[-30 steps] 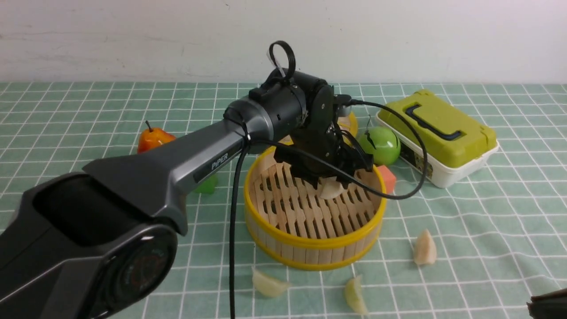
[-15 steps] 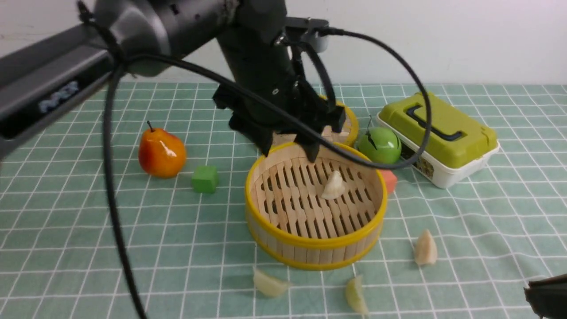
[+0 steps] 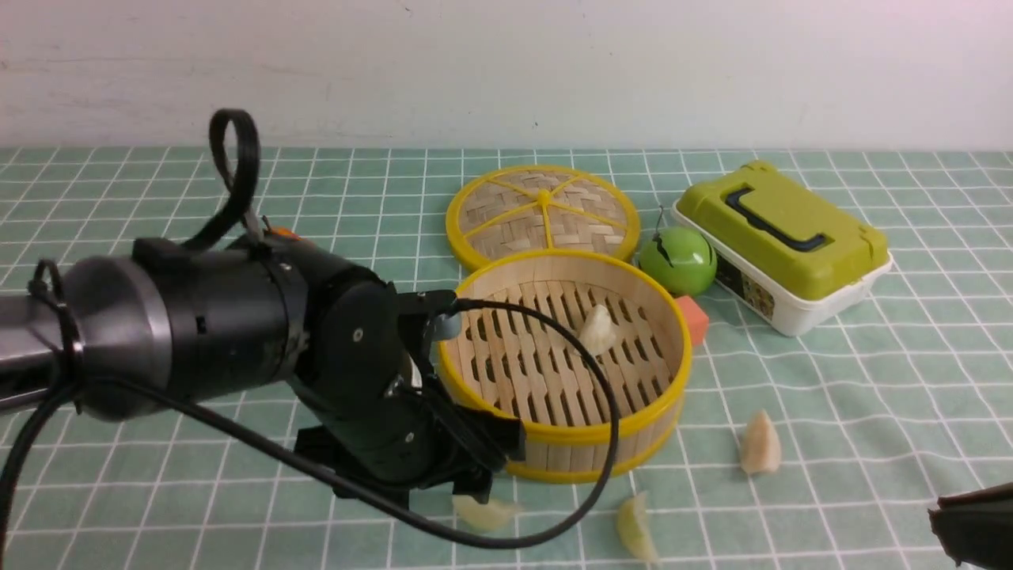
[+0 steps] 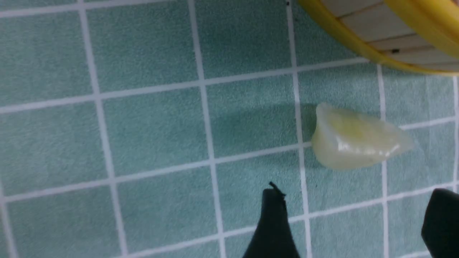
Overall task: Put the dumplings into the steamer on the table with the blue tablecloth.
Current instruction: 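Reach for and grasp a dumpling on the table with the left gripper, then place the dumpling into the bamboo steamer basket with the left gripper, then reach for and grasp a dumpling lying on the table beside the steamer, then place the dumpling in the bamboo steamer basket with the right gripper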
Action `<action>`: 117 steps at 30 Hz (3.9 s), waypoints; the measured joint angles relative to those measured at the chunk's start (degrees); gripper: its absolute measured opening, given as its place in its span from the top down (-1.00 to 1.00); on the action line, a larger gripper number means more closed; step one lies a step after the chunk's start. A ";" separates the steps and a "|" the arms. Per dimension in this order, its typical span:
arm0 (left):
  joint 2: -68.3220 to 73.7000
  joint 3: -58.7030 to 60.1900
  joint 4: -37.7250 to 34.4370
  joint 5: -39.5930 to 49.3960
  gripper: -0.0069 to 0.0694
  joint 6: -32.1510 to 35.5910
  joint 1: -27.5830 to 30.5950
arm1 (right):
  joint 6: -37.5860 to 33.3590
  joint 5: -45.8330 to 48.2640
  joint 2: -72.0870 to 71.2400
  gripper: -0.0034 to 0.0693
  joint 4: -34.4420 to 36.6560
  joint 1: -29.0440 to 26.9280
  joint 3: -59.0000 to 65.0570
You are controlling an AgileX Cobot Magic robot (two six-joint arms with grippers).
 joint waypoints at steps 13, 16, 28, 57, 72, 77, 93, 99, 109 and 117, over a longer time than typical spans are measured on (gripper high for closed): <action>7.33 0.11 -4.62 -6.89 -0.18 -0.32 0.00 | 0.00 0.05 0.00 0.77 0.22 0.00 0.00; 7.33 0.00 -5.26 -7.57 0.12 -0.32 0.00 | 0.00 0.05 0.00 0.77 0.27 0.00 0.00; 3.73 0.20 -4.25 -3.92 0.21 4.04 0.00 | 0.00 0.05 0.00 0.74 0.27 0.00 0.00; 32.10 -51.63 -5.31 23.10 0.23 14.87 8.68 | 0.00 1.10 0.00 0.69 0.86 0.00 0.00; 19.30 -54.33 -3.86 34.26 -0.61 20.39 8.68 | 1.45 3.40 11.02 0.65 -2.93 6.31 -7.48; 4.75 -48.83 1.41 34.62 -0.41 19.63 8.68 | 9.22 3.01 19.11 0.65 -11.45 14.76 -12.22; -43.50 11.67 -0.25 20.53 0.86 19.31 8.68 | 32.19 -14.94 45.96 -0.53 -22.10 21.11 -13.82; -54.45 18.73 -2.40 19.36 0.86 19.26 8.68 | 34.86 -21.54 54.24 -0.68 -22.11 21.11 -14.12; -58.81 19.99 -2.80 19.33 0.86 19.26 8.68 | 34.89 -23.50 59.41 0.37 -19.99 21.11 -14.85; -58.81 20.10 -3.35 19.62 0.86 19.21 8.68 | 29.20 -9.18 53.18 0.38 -21.46 21.11 -28.18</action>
